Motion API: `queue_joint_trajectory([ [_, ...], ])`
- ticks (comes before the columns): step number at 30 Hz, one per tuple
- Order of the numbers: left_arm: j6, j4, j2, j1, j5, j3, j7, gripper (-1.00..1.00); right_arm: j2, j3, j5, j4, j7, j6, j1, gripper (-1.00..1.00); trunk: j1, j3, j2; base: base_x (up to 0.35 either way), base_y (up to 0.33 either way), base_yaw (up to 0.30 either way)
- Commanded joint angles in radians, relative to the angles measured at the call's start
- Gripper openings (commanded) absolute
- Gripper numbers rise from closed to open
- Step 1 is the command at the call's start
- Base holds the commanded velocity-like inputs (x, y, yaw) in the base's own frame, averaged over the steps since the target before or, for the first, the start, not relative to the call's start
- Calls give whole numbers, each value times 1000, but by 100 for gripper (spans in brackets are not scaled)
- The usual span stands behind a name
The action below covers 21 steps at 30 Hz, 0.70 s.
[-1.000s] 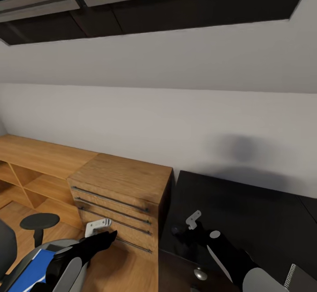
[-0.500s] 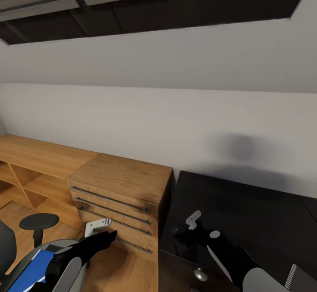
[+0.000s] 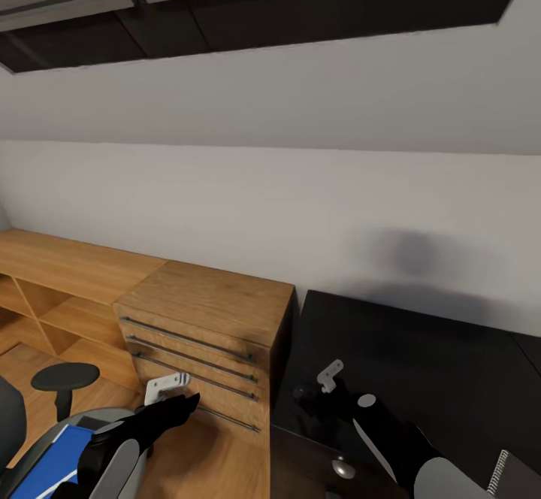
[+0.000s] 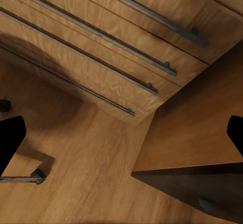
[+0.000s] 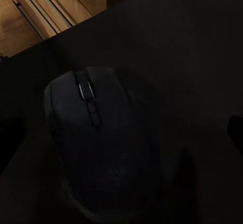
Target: In the bedroom, organize the workspace by keeping the computer under the desk, ensuring the monitor is on the desk, placing the keyboard on the desk next to the monitor, placing the mouse on the desk next to the keyboard, moving the folder from the swivel chair onto the desk next to the mouse, stacking the notebook on top of the folder with the pen on top of the notebook, and positioning the swivel chair next to the desk.
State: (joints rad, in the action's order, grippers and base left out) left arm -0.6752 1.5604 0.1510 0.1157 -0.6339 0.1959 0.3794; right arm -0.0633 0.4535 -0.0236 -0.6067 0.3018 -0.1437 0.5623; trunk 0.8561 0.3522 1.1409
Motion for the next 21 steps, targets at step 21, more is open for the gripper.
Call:
queue_joint_trajectory([
  [21, -1, 1, -1, 1, -10, 2, 13, 100, -1, 4, -3, -2, 0, -6, 1, 100, 19, 17, 36, 0, 0, 0],
])
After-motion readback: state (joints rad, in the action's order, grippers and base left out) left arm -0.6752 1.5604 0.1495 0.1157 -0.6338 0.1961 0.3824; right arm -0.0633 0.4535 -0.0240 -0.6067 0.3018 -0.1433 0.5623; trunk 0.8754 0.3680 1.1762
